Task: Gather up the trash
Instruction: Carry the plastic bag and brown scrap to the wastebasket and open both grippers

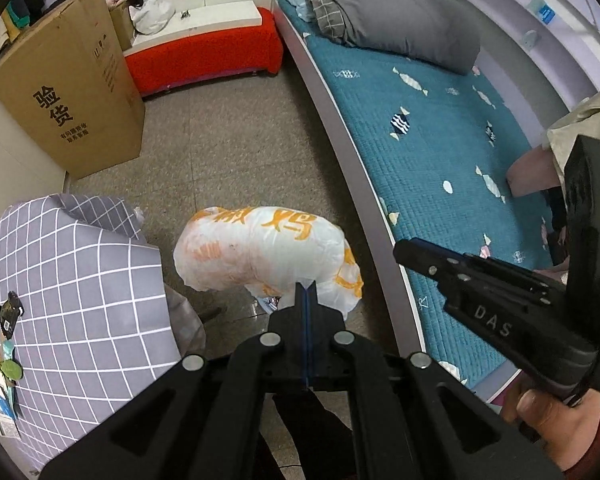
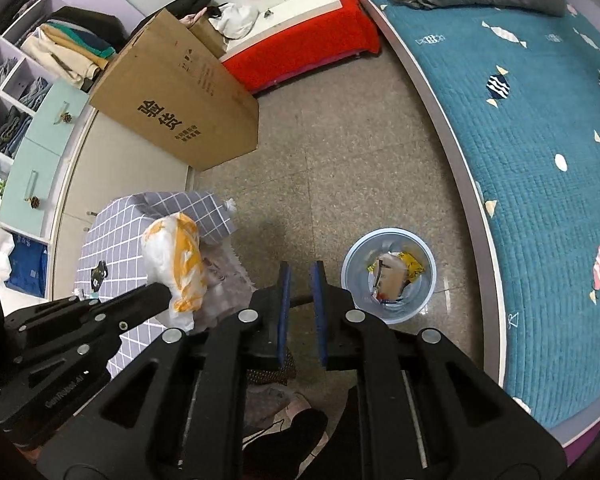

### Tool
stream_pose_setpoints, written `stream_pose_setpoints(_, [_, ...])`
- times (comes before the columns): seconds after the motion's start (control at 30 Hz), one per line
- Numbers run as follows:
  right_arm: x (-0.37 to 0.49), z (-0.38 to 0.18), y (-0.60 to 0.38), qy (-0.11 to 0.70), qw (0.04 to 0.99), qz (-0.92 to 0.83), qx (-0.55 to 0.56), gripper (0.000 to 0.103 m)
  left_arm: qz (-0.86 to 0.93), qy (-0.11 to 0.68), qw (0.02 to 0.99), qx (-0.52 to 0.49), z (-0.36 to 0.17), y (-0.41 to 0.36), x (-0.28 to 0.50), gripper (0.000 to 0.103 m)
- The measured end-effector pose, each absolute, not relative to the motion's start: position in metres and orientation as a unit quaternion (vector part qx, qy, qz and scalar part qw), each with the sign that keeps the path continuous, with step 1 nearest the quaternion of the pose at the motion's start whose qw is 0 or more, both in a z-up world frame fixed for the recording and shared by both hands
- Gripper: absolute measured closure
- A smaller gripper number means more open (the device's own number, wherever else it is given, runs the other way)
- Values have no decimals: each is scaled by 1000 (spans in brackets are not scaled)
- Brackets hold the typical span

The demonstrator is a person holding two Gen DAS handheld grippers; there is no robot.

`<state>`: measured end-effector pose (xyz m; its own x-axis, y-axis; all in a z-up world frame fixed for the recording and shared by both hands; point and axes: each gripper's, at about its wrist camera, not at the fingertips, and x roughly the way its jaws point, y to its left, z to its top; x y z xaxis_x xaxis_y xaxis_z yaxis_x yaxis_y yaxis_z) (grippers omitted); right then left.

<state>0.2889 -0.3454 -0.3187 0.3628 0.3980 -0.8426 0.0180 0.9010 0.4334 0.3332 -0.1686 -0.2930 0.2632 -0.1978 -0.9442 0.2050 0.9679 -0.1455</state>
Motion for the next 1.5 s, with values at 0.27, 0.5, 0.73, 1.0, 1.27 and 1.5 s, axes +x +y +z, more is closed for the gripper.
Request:
stream_pose_setpoints(0.27, [285,-310,-359,544,811,105,189,69,-140,605,784,10,-303,-185,349,103])
stream_pose_setpoints(0.5, [285,-301,-373,533,820,88,192,59,-161,607,778,21,-305,-204,358,103])
stream_pose_setpoints(0.73, [280,-295,-391,521,827,61,201,57,-178,607,774,28,-305,-222,364,102])
stream_pose_setpoints(1.0, [272,-287,-412,506,836,30,212,54,-182,604,776,31,-304,-235,370,94])
stream_pose_setpoints(1.27, [263,-284,-419,503,836,17,219,54,-170,604,779,10,-300,-228,367,43])
stream_pose_setpoints(1.5, [257,-277,-400,502,839,36,207,53,-166,593,788,-3,-286,-211,350,43])
